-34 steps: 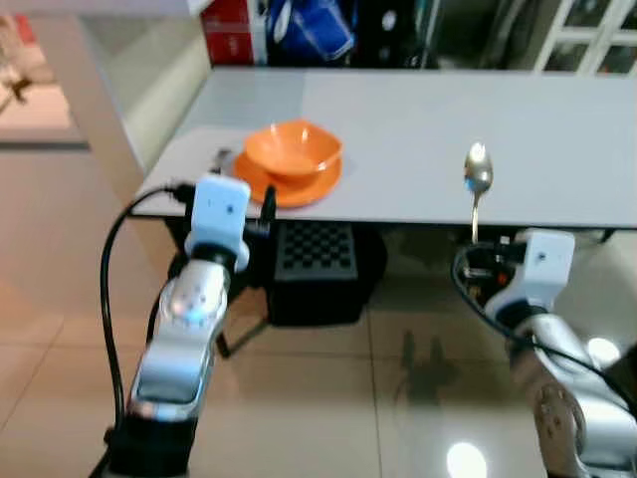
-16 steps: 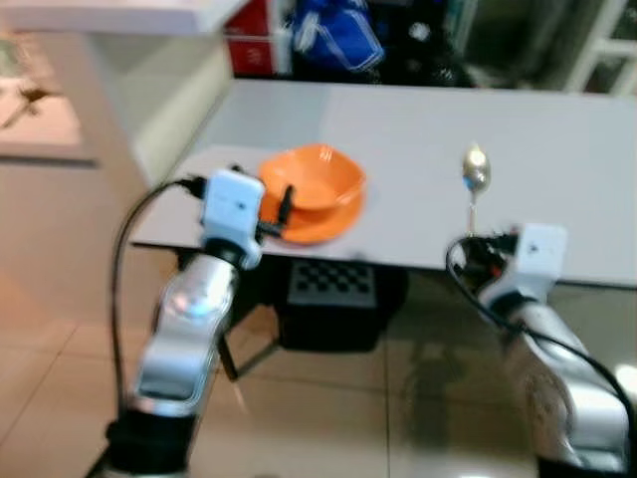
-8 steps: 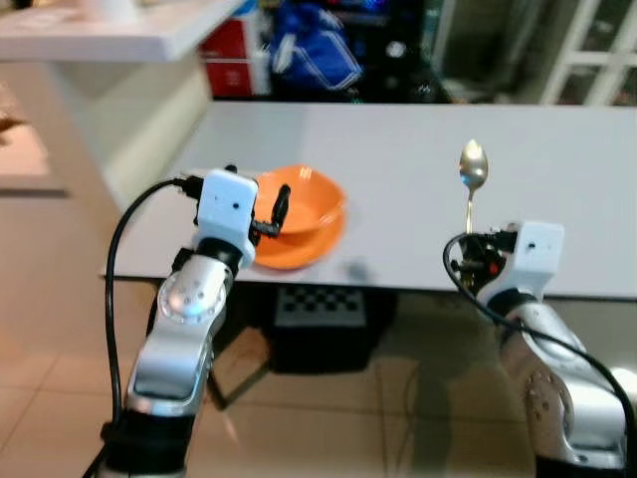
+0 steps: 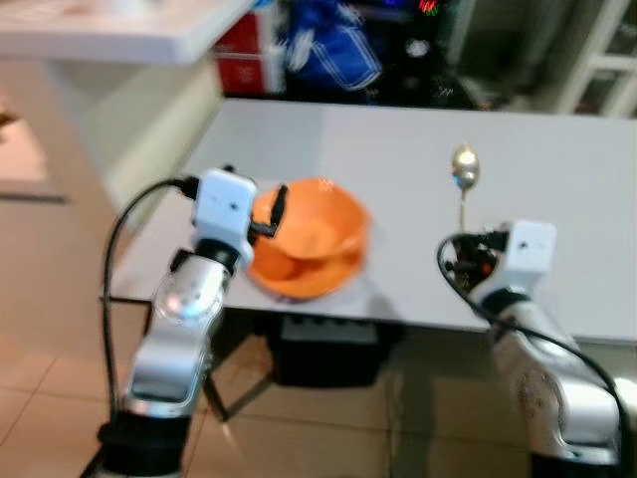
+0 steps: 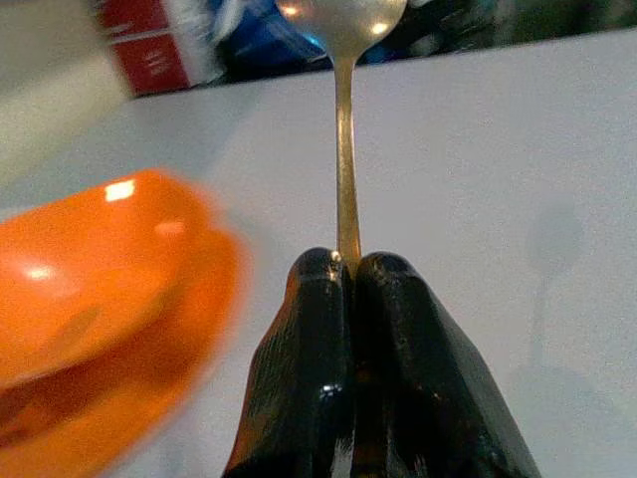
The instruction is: Setting the table
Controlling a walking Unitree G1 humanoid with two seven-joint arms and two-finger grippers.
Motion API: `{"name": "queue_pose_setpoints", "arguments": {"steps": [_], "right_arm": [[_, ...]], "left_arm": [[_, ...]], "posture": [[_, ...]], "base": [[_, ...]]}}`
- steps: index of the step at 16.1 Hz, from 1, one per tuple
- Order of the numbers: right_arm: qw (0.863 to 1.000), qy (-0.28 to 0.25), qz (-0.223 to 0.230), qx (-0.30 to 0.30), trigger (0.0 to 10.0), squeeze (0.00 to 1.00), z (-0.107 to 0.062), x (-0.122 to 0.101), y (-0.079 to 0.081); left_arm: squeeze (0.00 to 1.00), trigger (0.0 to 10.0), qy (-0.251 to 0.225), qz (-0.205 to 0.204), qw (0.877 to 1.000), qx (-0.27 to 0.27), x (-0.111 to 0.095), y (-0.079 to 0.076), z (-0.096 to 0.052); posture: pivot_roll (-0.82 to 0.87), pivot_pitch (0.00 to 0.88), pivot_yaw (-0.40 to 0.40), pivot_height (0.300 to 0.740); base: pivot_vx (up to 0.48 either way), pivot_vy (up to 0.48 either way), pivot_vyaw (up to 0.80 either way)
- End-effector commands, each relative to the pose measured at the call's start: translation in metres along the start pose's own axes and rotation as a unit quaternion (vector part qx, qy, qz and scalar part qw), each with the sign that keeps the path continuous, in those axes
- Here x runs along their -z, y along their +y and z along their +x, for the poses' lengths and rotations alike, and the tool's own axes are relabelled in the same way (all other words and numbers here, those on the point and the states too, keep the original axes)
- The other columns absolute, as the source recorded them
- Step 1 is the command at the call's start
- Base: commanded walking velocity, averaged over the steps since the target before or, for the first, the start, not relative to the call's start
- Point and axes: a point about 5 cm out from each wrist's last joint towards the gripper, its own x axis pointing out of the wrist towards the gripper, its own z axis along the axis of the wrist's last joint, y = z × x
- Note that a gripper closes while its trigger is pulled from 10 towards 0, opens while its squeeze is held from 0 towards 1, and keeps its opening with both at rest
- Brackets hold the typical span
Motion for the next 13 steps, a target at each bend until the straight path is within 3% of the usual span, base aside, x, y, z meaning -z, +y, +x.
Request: {"name": "queue_pose_setpoints", "arguments": {"steps": [1, 4, 6, 8, 9, 12, 13], "right_arm": [[1.000, -0.003, -0.003, -0.011, 10.0, 0.00, 0.001, -0.004, 0.003], [1.000, 0.013, -0.006, -0.014, 10.0, 0.00, 0.002, 0.000, 0.005], [0.999, 0.032, -0.016, -0.002, 10.0, 0.00, 0.003, 0.007, 0.004], [0.998, 0.062, -0.023, 0.020, 10.0, 0.00, 0.004, 0.017, 0.000], [0.996, 0.074, -0.035, 0.022, 10.0, 0.00, 0.006, 0.019, 0.000], [0.989, 0.112, -0.075, 0.059, 10.0, 0.00, 0.016, 0.026, -0.006], [0.988, 0.117, -0.078, 0.063, 10.0, 0.00, 0.018, 0.026, -0.007]], "left_arm": [[0.00, 10.0, -0.001, -0.002, 1.000, 0.001, -0.002, 0.000, 0.000], [0.00, 10.0, 0.014, -0.002, 1.000, -0.006, 0.001, 0.002, -0.002], [0.00, 10.0, 0.032, 0.005, 0.999, 0.015, 0.008, 0.000, -0.007], [0.00, 10.0, 0.023, 0.003, 0.998, 0.054, 0.008, -0.007, -0.016], [0.00, 10.0, 0.024, -0.018, 0.996, 0.083, 0.006, -0.012, -0.020], [0.00, 10.0, 0.047, -0.045, 0.976, 0.208, 0.004, -0.031, -0.036], [0.00, 10.0, 0.048, -0.047, 0.974, 0.215, 0.003, -0.031, -0.038]], "posture": [[0.01, 0.000, 0.008, 0.740], [0.00, 0.000, 0.010, 0.740], [0.01, 0.000, 0.011, 0.740], [0.01, 0.000, 0.009, 0.740], [0.01, 0.000, 0.009, 0.740], [0.02, 0.000, 0.013, 0.740], [0.02, 0.000, 0.013, 0.740]], "base": [[0.360, 0.000, 0.00], [0.321, 0.000, 0.00], [0.000, 0.000, 0.00], [0.000, 0.000, 0.00], [0.000, 0.000, 0.00], [0.000, 0.000, 0.00], [0.000, 0.000, 0.00]]}}
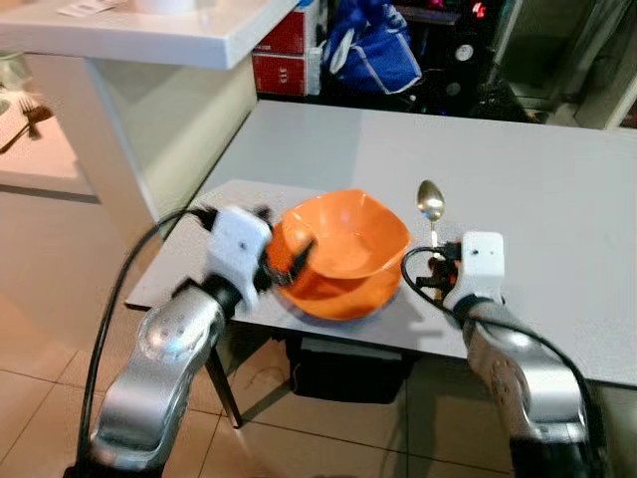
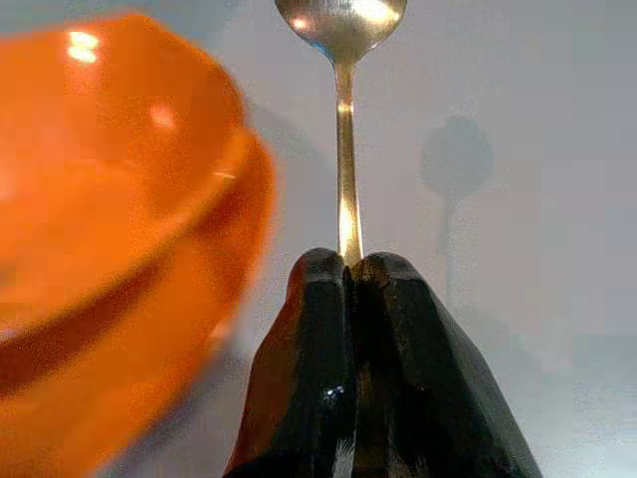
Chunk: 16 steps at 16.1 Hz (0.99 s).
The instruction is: Setting the table
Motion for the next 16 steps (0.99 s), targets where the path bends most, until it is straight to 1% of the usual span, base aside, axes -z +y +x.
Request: {"name": "queue_pose_setpoints", "arguments": {"steps": [1, 3, 4, 6, 8, 9, 12, 14, 16], "right_arm": [[1.000, 0.011, -0.005, 0.013, 10.0, 0.00, 0.005, -0.001, -0.004], [1.000, 0.021, -0.008, 0.018, 10.0, 0.00, 0.012, -0.001, -0.005], [0.999, 0.032, -0.012, 0.018, 10.0, 0.00, 0.016, 0.000, -0.005], [0.998, 0.052, -0.025, 0.022, 10.0, 0.00, 0.023, 0.004, -0.004], [0.995, 0.082, -0.029, 0.039, 10.0, 0.00, 0.031, 0.010, -0.005], [0.994, 0.090, -0.030, 0.046, 10.0, 0.00, 0.032, 0.011, -0.005], [0.992, 0.120, -0.015, 0.046, 10.0, 0.00, 0.036, 0.018, 0.001], [0.990, 0.132, -0.017, 0.050, 10.0, 0.00, 0.036, 0.020, 0.003], [0.988, 0.139, 0.008, 0.062, 10.0, 0.00, 0.036, 0.021, 0.001]], "left_arm": [[0.00, 10.0, 0.004, -0.006, 1.000, 0.019, -0.002, -0.002, -0.001], [0.00, 10.0, 0.005, -0.005, 1.000, 0.022, -0.003, -0.001, -0.004], [0.00, 10.0, 0.010, -0.009, 0.999, 0.032, -0.003, -0.003, -0.007], [0.00, 10.0, 0.025, -0.012, 0.998, 0.057, 0.000, -0.009, -0.010], [0.00, 10.0, 0.044, -0.009, 0.995, 0.087, 0.005, -0.016, -0.014], [0.00, 10.0, 0.046, -0.010, 0.995, 0.092, 0.006, -0.017, -0.015], [0.00, 10.0, 0.050, -0.011, 0.994, 0.100, 0.005, -0.020, -0.016], [0.00, 10.0, 0.056, -0.011, 0.993, 0.105, 0.006, -0.021, -0.017], [0.00, 10.0, 0.062, -0.011, 0.992, 0.111, 0.008, -0.022, -0.018]], "posture": [[0.02, 0.000, 0.011, 0.740], [0.03, 0.000, 0.010, 0.740], [0.02, 0.000, 0.012, 0.740], [0.02, 0.000, 0.013, 0.740], [0.02, 0.000, 0.017, 0.740], [0.02, 0.000, 0.019, 0.740], [0.02, 0.000, 0.017, 0.740], [0.02, 0.000, 0.017, 0.740], [0.02, 0.000, 0.015, 0.740]], "base": [[0.000, 0.000, 0.00], [0.000, 0.000, 0.00], [0.000, 0.000, 0.00], [0.000, 0.000, 0.00], [0.000, 0.000, 0.00], [0.000, 0.000, 0.00], [0.000, 0.000, 0.00], [0.000, 0.000, 0.00], [0.000, 0.000, 0.00]]}}
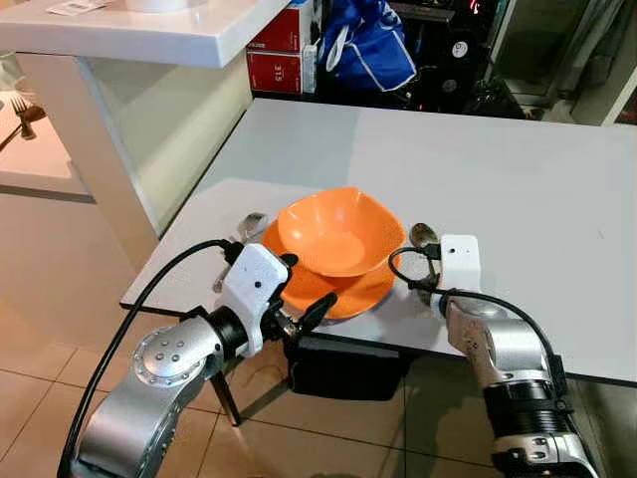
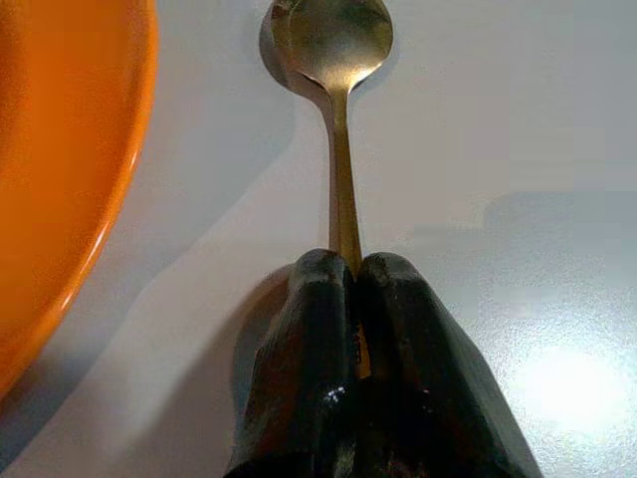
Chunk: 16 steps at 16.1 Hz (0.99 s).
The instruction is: Setting the table
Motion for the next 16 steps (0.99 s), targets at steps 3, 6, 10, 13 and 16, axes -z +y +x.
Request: {"name": "queue_pose_setpoints", "arguments": {"steps": [3, 6, 10, 13, 16], "right_arm": [[0.999, 0.017, 0.030, 0.012, 10.0, 1.00, 0.003, 0.001, -0.006], [0.999, 0.008, 0.047, 0.012, 10.0, 1.00, 0.003, -0.003, -0.007], [0.998, -0.015, 0.056, -0.001, 10.0, 0.46, -0.002, -0.016, -0.003], [0.989, -0.119, 0.090, -0.001, 10.0, 0.00, -0.025, -0.045, -0.013], [0.960, -0.264, 0.090, -0.033, 10.0, 0.00, -0.069, -0.074, -0.023]], "left_arm": [[0.00, 10.0, 0.000, 0.003, 1.000, 0.011, -0.003, -0.003, -0.001], [0.00, 10.0, -0.002, 0.004, 1.000, 0.007, -0.003, -0.001, 0.000], [0.00, 10.0, -0.014, 0.018, 1.000, -0.017, -0.008, 0.005, 0.003], [0.00, 10.0, -0.037, 0.031, 0.994, -0.100, -0.018, 0.023, 0.003], [0.00, 10.0, -0.072, 0.044, 0.973, -0.213, -0.034, 0.046, -0.002]], "posture": [[0.02, 0.000, 0.015, 0.740], [0.02, 0.000, 0.016, 0.740], [0.02, 0.000, 0.012, 0.740], [0.02, 0.000, 0.008, 0.740], [0.00, 0.000, 0.017, 0.740]], "base": [[0.000, 0.000, 0.00], [0.000, 0.000, 0.00], [0.000, 0.000, 0.00], [0.000, 0.000, 0.00], [0.000, 0.000, 0.00]]}}
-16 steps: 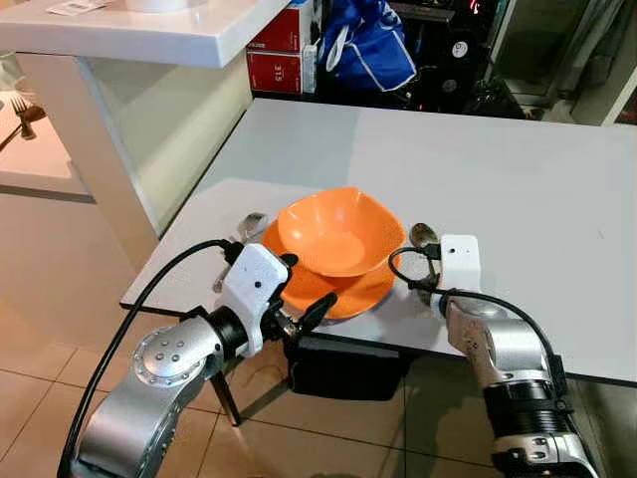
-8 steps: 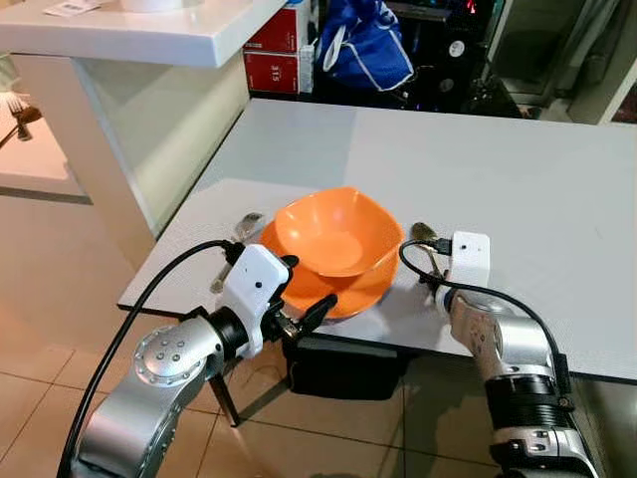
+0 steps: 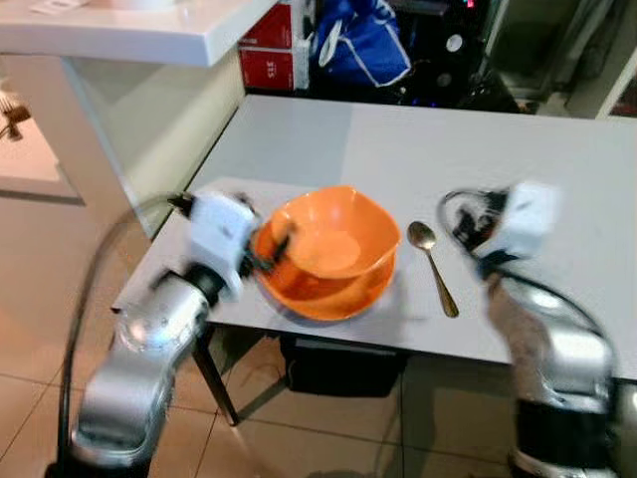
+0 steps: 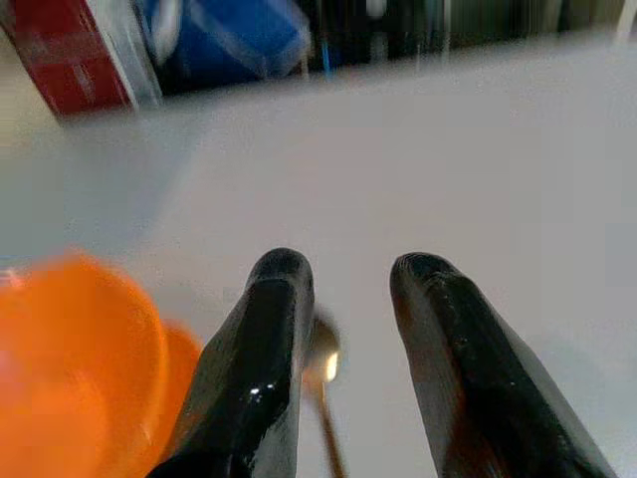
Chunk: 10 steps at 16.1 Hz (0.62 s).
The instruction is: Setting the table
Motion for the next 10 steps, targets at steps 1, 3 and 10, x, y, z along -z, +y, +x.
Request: {"name": "queue_pose_setpoints", "arguments": {"steps": [1, 3, 10], "right_arm": [[0.999, -0.021, 0.004, -0.031, 10.0, 0.00, -0.009, -0.006, 0.006], [0.999, -0.027, 0.017, -0.040, 10.0, 0.00, -0.014, -0.001, 0.007], [0.997, -0.036, 0.036, -0.064, 10.0, 0.00, -0.015, 0.007, 0.020]], "left_arm": [[0.00, 10.0, -0.008, 0.009, 0.999, -0.029, -0.003, 0.003, 0.006], [0.00, 10.0, -0.011, 0.006, 0.998, -0.066, -0.004, 0.002, 0.017], [0.00, 10.0, -0.013, 0.014, 0.996, -0.083, -0.001, 0.000, 0.028]], "posture": [[0.00, 0.000, 0.017, 0.740], [0.00, 0.000, 0.012, 0.740], [0.00, 0.000, 0.001, 0.740]], "base": [[0.000, 0.000, 0.00], [0.000, 0.144, 0.00], [0.000, 0.305, 0.00]]}}
